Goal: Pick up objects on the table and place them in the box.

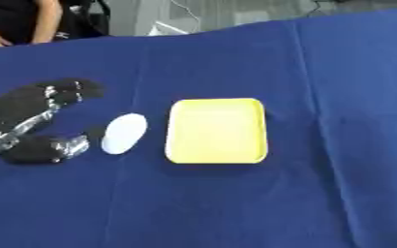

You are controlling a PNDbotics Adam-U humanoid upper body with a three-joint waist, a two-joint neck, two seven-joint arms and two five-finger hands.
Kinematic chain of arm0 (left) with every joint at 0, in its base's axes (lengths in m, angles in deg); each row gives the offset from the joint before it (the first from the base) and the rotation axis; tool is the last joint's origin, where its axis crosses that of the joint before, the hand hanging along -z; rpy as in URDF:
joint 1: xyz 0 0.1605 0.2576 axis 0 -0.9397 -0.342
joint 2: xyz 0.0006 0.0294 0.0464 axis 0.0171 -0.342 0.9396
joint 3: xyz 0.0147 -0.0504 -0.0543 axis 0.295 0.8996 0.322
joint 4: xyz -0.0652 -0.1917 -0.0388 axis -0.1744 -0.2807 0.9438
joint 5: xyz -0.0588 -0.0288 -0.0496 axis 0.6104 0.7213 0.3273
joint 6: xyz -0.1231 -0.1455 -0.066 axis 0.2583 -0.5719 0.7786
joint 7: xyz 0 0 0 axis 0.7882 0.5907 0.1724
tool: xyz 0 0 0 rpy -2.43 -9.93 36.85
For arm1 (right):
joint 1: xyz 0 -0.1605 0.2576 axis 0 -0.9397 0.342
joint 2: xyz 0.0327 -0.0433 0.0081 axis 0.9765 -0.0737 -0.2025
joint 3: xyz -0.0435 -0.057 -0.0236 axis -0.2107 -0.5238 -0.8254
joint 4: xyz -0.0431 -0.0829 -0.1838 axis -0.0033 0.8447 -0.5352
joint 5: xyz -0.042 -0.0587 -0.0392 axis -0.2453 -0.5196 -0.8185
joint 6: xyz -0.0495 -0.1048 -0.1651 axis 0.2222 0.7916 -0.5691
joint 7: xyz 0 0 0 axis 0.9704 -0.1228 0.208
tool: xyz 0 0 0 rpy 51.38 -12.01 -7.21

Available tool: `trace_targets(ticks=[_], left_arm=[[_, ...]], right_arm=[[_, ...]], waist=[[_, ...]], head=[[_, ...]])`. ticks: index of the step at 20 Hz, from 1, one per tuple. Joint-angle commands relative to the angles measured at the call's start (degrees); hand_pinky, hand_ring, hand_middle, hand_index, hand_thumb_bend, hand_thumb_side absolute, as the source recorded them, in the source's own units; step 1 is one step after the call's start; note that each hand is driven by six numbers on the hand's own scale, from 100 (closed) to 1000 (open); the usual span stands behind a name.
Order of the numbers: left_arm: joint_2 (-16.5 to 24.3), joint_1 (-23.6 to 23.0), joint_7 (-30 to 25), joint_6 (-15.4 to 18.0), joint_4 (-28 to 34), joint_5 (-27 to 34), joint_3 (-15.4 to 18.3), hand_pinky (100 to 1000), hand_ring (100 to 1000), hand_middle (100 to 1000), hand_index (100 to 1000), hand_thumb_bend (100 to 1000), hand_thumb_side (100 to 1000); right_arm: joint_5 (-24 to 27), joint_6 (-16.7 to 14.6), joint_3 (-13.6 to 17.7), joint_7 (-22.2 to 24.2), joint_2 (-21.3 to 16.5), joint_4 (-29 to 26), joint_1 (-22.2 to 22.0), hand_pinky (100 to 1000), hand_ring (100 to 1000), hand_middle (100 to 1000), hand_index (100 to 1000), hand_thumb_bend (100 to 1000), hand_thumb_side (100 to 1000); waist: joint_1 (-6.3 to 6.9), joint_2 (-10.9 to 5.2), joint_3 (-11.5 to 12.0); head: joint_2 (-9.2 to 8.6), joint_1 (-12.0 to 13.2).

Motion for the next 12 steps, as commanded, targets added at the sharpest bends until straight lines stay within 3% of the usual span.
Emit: trace_targets(ticks=[1, 8, 12], left_arm=[[3.96, 0.72, 2.13, -1.24, -0.4, 3.01, -0.78, 901, 945, 901, 955, 302, 1000], [5.07, 1.24, 2.25, -1.98, -0.18, 2.98, 0.14, 904, 945, 902, 957, 295, 1000], [4.72, 1.69, 1.06, -3.65, -2.53, 6.14, -0.98, 911, 952, 911, 961, 261, 1000]], right_arm=[[-0.14, 0.0, 0.26, 0.07, -1.67, -0.66, 0.24, 680, 715, 859, 953, 397, 768], [-0.27, 0.01, 0.42, -0.07, -1.79, -0.71, 0.15, 681, 715, 860, 953, 396, 768], [-0.25, 0.04, 0.41, -0.08, -1.83, -0.64, 0.11, 681, 715, 859, 953, 396, 768]], waist=[[-0.29, -0.9, 0.08], [-0.18, -1.07, 0.07], [-0.16, -1.17, 0.07]], head=[[-0.55, 0.48], [-0.75, 0.39], [-0.82, 0.5]])
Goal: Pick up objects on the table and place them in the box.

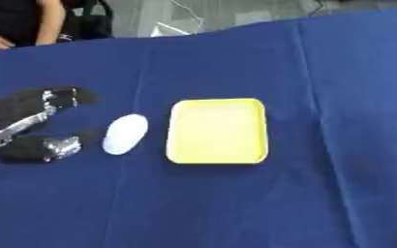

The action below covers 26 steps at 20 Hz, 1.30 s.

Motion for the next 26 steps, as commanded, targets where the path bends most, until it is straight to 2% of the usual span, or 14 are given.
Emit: trace_targets(ticks=[1, 5, 7, 9, 22, 23, 26], left_arm=[[1.63, 1.55, -0.81, -1.88, -2.07, 3.59, -0.45, 912, 952, 912, 962, 260, 1000], [-0.16, 5.09, -0.13, -7.85, -9.06, 9.19, -1.75, 924, 960, 917, 964, 241, 1000], [-1.27, 6.9, 1.02, -10.32, -11.98, 10.01, -2.32, 929, 964, 920, 965, 236, 1000], [-2.13, 8.08, 1.83, -11.4, -13.71, 9.65, -2.87, 931, 965, 918, 965, 239, 1000], [-3.64, 9.74, 0.85, -10.48, -16.44, 7.81, -3.32, 940, 967, 915, 962, 255, 1000], [-3.69, 9.79, 0.54, -10.29, -16.46, 7.57, -3.42, 941, 968, 915, 962, 271, 1000], [-3.87, 10.04, -0.6, -9.35, -16.28, 6.38, -3.41, 948, 975, 923, 966, 408, 1000]], right_arm=[[-0.2, 0.01, 0.39, -0.06, -1.74, -0.61, 0.07, 681, 715, 860, 953, 396, 768], [-0.14, 0.02, 0.34, -0.01, -1.77, -0.47, -0.12, 680, 715, 859, 953, 395, 768], [-0.07, 0.0, 0.29, 0.04, -1.74, -0.42, -0.07, 680, 715, 859, 953, 395, 768], [-0.01, -0.02, 0.24, 0.09, -1.74, -0.41, -0.01, 680, 715, 859, 953, 395, 767], [0.15, -0.07, 0.19, 0.22, -1.74, -0.35, 0.06, 681, 715, 859, 953, 395, 768], [0.15, -0.07, 0.18, 0.23, -1.74, -0.35, 0.07, 681, 715, 859, 953, 395, 768], [0.17, -0.1, 0.17, 0.26, -1.73, -0.35, 0.06, 681, 715, 859, 953, 397, 767]], waist=[[-0.17, -1.08, 0.06], [-0.15, -1.43, 0.15], [-0.19, -1.47, 0.09], [-0.22, -1.4, 0.03], [-0.21, -1.06, -0.04], [-0.22, -1.06, -0.04], [-0.24, -1.05, -0.02]], head=[[-0.78, 0.45], [-0.75, 0.76], [-1.03, 0.82], [-1.27, 0.87], [-1.37, 0.88], [-1.44, 0.86], [-1.63, 0.82]])
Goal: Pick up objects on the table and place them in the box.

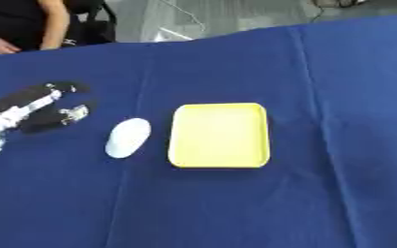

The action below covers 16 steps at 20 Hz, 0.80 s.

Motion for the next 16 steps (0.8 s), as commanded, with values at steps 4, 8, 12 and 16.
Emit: trace_targets(ticks=[4, 8, 12, 16], left_arm=[[0.47, 1.7, -2.21, 2.59, 1.78, -5.21, 0.9, 949, 974, 914, 959, 466, 1000], [-0.16, 2.27, -2.82, 3.47, 2.31, -8.3, 1.13, 956, 977, 915, 958, 467, 1000], [-0.52, 2.59, -3.41, 3.87, 2.18, -8.87, 1.06, 963, 983, 916, 959, 458, 1000], [-0.69, 2.89, -3.81, 4.02, 2.07, -8.82, 1.02, 966, 984, 916, 960, 438, 1000]], right_arm=[[0.17, -0.11, 0.14, 0.27, -1.34, -0.65, 0.11, 680, 715, 859, 953, 396, 768], [0.25, -0.15, 0.09, 0.33, -1.3, -0.63, 0.17, 680, 715, 859, 953, 396, 767], [0.3, -0.17, 0.07, 0.38, -1.29, -0.61, 0.19, 680, 715, 859, 953, 397, 768], [0.34, -0.18, 0.02, 0.43, -1.29, -0.6, 0.23, 680, 715, 859, 953, 397, 770]], waist=[[-0.38, -0.58, 0.09], [-0.43, -0.56, 0.06], [-0.42, -0.55, 0.05], [-0.43, -0.57, 0.04]], head=[[-1.02, 0.18], [-1.06, 0.22], [-1.08, 0.22], [-1.05, 0.16]])
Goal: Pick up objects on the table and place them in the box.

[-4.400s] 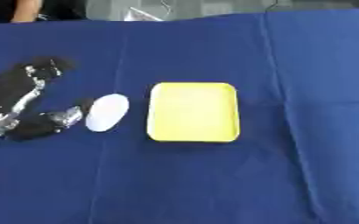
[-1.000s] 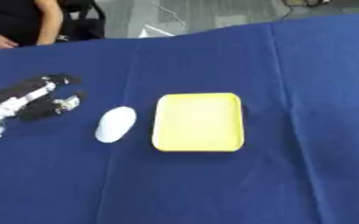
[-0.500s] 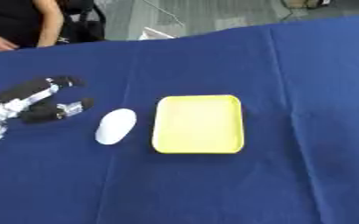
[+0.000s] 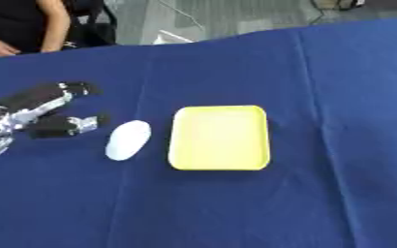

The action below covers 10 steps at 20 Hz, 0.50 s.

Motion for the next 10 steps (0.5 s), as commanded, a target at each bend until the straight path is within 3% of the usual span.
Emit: trace_targets(ticks=[1, 10], left_arm=[[0.71, 1.04, -0.34, 0.2, 0.47, -0.25, 0.91, 967, 985, 916, 960, 436, 1000], [-0.16, 2.6, -3.26, 1.55, 0.54, -0.5, -0.56, 967, 982, 911, 958, 442, 1000]], right_arm=[[0.26, -0.05, 0.05, 0.14, -1.28, -0.61, 0.25, 680, 715, 859, 953, 397, 768], [0.34, -0.07, -0.1, 0.28, -1.27, -0.54, 0.28, 680, 714, 859, 953, 396, 768]], waist=[[-0.37, -0.62, 0.02], [-0.4, -0.71, -0.03]], head=[[-0.82, 0.18], [-0.82, 0.27]])
